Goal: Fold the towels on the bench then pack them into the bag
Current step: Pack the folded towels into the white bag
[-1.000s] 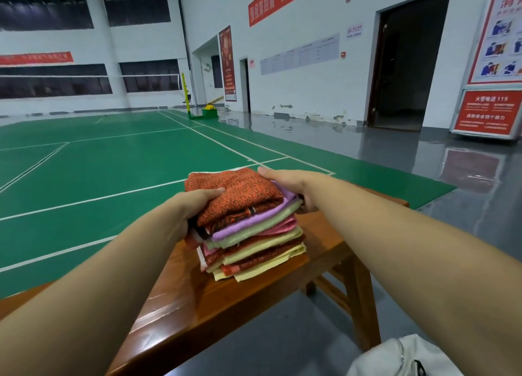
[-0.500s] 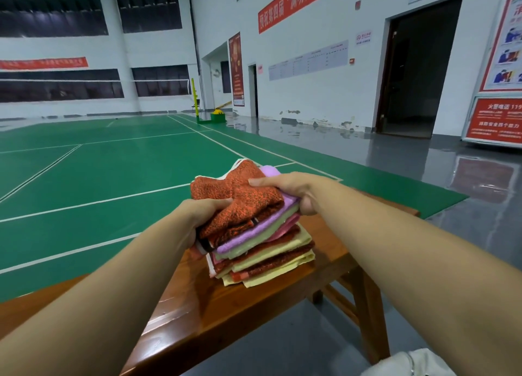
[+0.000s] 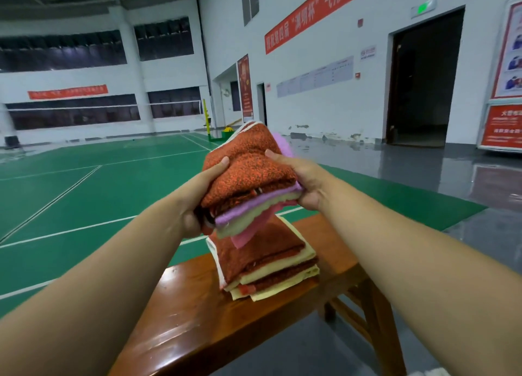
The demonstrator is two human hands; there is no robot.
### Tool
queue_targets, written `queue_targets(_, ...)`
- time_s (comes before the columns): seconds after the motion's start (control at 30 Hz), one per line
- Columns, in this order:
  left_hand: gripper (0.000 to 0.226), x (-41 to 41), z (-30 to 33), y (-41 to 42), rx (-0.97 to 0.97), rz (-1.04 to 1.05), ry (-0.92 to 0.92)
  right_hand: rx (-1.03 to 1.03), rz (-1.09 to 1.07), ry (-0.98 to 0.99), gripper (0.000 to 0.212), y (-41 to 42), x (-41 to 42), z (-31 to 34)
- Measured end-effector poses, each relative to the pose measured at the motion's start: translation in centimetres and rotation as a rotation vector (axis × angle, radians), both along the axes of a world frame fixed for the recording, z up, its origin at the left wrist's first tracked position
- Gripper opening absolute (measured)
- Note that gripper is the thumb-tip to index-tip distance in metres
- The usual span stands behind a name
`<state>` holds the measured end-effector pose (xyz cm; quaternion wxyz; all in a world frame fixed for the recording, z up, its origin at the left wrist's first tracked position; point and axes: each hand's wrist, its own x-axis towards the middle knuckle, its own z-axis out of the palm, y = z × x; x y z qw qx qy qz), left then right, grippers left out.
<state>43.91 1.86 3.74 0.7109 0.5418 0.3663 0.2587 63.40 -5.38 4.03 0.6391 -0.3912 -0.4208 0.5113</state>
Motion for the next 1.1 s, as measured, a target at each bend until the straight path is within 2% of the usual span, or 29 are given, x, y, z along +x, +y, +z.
queue_targets(0.1,0.079,-0.3,-0.1,-1.0,-0.112,-0.084,-0.111,0.056,0.019,0.025,0.015,-1.1,0.4,0.7)
queue_targets(0.23,0.091,1.5,-0.9,-2.5,-0.203,-0.210,-0.278,0.097,-0.013,0.041,0.022,-2.9,2.0,1.8)
queue_targets(0.3,0.098,3.4,-2.0,-2.5,-0.257,-0.188,-0.381,0.162,-0.064,0.063,0.035,-3.7,3.4,2.3)
queue_targets(0.4,0.110,7.0,-4.2,-2.4,-0.274,-0.046,-0.334,0.233,-0.127,0.024,0.049,-5.5,5.8,3.1)
queue_targets(0.47,0.107,9.6,-5.6,-3.1,-0.274,-0.058,-0.376,0.207,-0.152,-0.007,0.056,-7.3,7.4,3.1)
queue_targets(0.53,0.104,12.3,-6.4,-4.2,-0.272,-0.118,-0.503,0.198,-0.181,-0.015,0.051,-9.4,9.4,2.6)
queue_targets(0.63,0.113,15.4,-6.5,-6.4,-0.317,-0.303,-0.647,0.136,-0.248,-0.043,0.036,-13.0,12.9,0.5)
queue_targets(0.73,0.114,18.2,-7.2,-8.0,-0.349,-0.439,-0.626,0.016,-0.342,-0.029,0.038,-16.2,16.4,-2.7)
queue_targets(0.83,0.097,21.6,-8.7,-10.2,-0.354,-0.509,-0.570,-0.071,-0.411,-0.052,0.027,-19.3,18.9,-5.8)
queue_targets(0.93,0.086,24.7,-10.9,-12.6,-0.282,-0.541,-0.447,-0.129,-0.503,-0.069,0.052,-22.7,21.1,-9.3)
queue_targets(1.1,0.061,28.8,-17.8,-16.3,-0.153,-0.610,-0.176,-0.309,-0.510,-0.008,0.069,-29.5,23.5,-16.8)
